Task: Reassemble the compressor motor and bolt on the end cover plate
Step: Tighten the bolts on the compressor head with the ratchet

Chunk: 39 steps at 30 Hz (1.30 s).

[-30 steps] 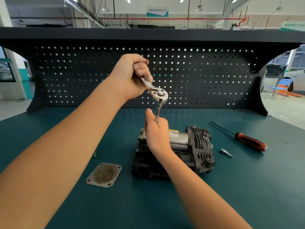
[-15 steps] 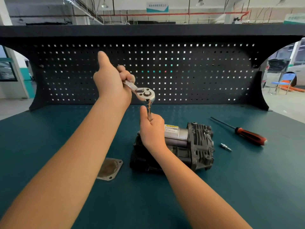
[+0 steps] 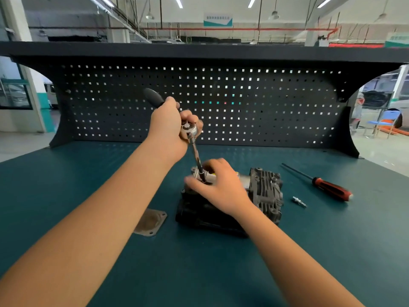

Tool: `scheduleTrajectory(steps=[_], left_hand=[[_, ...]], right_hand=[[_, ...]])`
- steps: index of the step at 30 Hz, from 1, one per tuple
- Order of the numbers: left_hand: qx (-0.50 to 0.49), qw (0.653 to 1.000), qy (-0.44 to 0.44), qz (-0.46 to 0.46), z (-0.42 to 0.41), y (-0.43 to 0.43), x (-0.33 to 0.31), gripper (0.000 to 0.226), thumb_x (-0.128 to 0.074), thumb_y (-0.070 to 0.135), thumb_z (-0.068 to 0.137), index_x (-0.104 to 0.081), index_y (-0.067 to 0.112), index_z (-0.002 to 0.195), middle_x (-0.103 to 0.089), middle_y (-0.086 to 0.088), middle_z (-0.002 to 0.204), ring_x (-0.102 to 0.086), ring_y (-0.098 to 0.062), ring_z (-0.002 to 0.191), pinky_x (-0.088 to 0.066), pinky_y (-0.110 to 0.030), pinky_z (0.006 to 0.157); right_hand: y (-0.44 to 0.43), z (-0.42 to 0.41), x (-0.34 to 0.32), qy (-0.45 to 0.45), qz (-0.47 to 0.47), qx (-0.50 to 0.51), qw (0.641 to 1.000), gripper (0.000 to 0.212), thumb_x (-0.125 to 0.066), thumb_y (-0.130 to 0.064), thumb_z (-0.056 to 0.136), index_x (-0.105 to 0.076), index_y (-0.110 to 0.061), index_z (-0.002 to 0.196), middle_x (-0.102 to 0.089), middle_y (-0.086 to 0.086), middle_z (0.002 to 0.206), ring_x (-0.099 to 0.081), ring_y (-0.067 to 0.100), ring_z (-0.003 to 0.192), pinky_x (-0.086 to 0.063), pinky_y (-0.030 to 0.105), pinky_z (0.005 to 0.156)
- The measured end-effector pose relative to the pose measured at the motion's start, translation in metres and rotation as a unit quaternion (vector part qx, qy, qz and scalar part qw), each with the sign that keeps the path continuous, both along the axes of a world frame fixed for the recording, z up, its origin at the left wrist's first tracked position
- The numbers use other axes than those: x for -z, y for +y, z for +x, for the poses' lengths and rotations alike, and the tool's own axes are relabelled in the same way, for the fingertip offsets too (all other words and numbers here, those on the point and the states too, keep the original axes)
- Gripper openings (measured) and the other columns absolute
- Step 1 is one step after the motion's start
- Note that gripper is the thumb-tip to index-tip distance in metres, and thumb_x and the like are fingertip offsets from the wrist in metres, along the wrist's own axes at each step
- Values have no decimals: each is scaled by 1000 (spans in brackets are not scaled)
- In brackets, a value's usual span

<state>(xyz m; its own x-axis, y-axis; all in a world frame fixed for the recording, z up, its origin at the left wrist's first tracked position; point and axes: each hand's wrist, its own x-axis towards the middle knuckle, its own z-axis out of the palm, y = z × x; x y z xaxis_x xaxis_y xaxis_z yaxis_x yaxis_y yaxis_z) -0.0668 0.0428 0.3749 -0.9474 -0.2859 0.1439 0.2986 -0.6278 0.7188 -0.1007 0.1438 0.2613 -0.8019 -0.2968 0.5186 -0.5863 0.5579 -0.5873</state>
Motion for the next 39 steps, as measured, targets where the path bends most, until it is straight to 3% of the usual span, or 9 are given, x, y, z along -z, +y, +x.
scheduleTrajectory(steps=[2,4,7,9,11,14,23,28,39], left_hand=[[-2,1000,-12,-18,-1,1,-2,23,-34,21,101,-40,12,81,-34,6,35,-36,-7,28,-42,-14,40],[-13,999,-17,-39,-2,5,-4,25,-33,15,100,-38,11,76,-34,5,37,-35,-8,27,-41,-15,38],[-34,997,-10,-70,-2,13,-3,22,-29,3,95,-35,12,75,-32,0,52,-33,-8,27,-38,-13,38],[-46,993,-7,-105,-2,14,-3,27,-31,-3,92,-34,12,70,-32,0,49,-32,-8,26,-37,-13,37],[-59,988,-7,-139,-2,14,-3,29,-35,-6,91,-35,12,69,-34,1,41,-32,-8,27,-38,-13,37],[-68,982,-16,-178,-2,13,-5,28,-32,-6,92,-35,12,71,-35,4,32,-35,-7,26,-38,-15,37],[-20,961,-21,-274,-8,14,-10,27,-25,-8,89,-33,11,71,-35,2,36,-35,-8,26,-36,-14,36],[31,937,-27,-346,-9,10,-14,26,-27,-7,88,-39,14,78,-35,6,35,-34,-6,27,-34,-12,36],[180,806,-55,-561,-16,11,-34,27,-31,-1,94,-51,15,99,-31,10,42,-27,-2,29,-29,-13,32]], right_hand=[[31,3,9,-13,138,30,990,69,-60,-66,71,-50,-22,123,-48,-6,123,-48,13,112,-42,31,90],[50,8,18,11,240,54,969,82,-56,-73,69,-43,-23,134,-41,-8,136,-44,16,121,-38,31,99],[58,10,35,78,291,61,952,87,-52,-74,69,-35,-28,141,-28,-10,147,-28,13,134,-18,31,112],[57,9,42,121,313,77,939,84,-54,-69,72,-35,-26,141,-26,-9,149,-22,9,138,-11,35,115],[57,10,41,170,310,88,932,79,-67,-65,64,-56,-18,127,-48,-2,137,-44,14,129,-29,41,109],[59,5,43,296,284,92,907,72,-81,-65,40,-76,-12,88,-72,-1,94,-69,17,90,-55,40,77],[59,-8,48,339,251,71,904,71,-85,-60,37,-76,-6,81,-74,2,84,-71,17,79,-56,38,72],[60,-8,49,312,245,60,916,70,-85,-59,38,-76,-5,81,-74,4,82,-70,18,73,-56,25,64],[61,-12,52,352,248,64,900,73,-84,-62,39,-75,-4,83,-73,3,81,-70,18,69,-56,23,59]])
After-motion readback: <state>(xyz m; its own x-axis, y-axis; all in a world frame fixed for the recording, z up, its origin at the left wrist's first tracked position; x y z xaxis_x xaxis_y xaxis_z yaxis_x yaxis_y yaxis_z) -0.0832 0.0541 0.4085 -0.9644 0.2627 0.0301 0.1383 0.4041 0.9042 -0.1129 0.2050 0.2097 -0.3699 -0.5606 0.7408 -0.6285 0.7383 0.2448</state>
